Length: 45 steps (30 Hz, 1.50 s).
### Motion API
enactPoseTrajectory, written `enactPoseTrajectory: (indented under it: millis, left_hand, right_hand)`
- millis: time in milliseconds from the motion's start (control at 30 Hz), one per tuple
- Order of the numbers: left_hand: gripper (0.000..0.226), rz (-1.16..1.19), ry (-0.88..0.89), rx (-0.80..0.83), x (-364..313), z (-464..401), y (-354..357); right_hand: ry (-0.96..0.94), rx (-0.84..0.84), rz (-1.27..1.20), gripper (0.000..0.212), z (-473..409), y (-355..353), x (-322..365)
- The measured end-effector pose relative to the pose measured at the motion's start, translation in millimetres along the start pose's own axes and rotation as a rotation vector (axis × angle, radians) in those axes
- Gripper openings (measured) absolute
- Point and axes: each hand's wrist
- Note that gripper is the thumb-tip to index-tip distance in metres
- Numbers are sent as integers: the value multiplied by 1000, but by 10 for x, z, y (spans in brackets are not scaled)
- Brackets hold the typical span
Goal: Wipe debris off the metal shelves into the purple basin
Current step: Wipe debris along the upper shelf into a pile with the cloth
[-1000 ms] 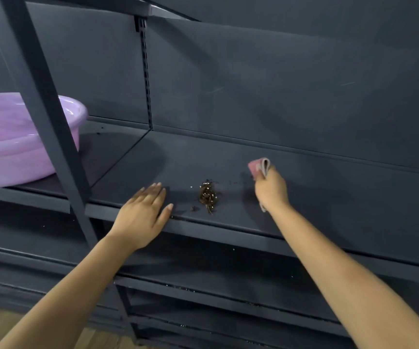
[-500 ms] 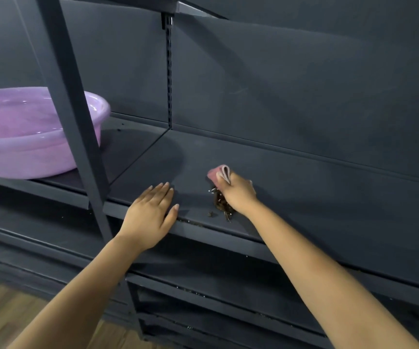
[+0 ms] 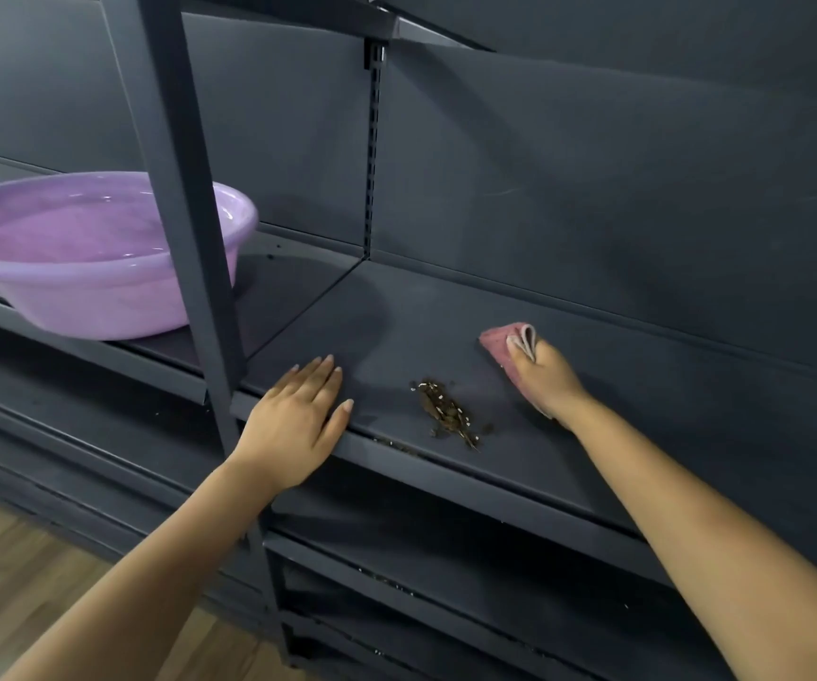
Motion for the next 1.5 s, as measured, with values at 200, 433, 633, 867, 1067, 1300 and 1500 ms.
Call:
enactPoseTrajectory:
  millis: [200, 433, 633, 867, 1067, 1300, 1500]
  left_hand:
    - [75, -18, -37, 26, 25, 14, 23]
    - [76, -14, -49, 52, 8, 19, 22]
    - [76, -16, -47, 60, 16, -11, -1]
    - [75, 77, -7, 79, 42, -169, 34]
    - [58, 108, 5, 83, 79, -183, 83]
    - [60, 123, 31, 143, 97, -179, 76]
    - [84, 132, 63, 136, 143, -325, -24]
  right_hand:
    - [-210, 234, 145, 55, 53, 343, 169]
    - [-269, 430, 71, 65, 61, 698, 248]
    - [-275, 365, -108, 27, -94, 479, 321]
    - [-219, 154, 129, 37, -524, 326, -78]
    - [-397, 413, 58, 45, -451, 630, 199]
    - [-552, 655, -82, 32, -240, 867, 336]
    - [-454, 315, -180, 30, -544, 563, 238]
Point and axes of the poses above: each hand's wrist, its own z-axis away from the middle knuckle, its own y-axis out of the palm, x = y × z, and after that the axes turned 9 degrees about -z, right-handed
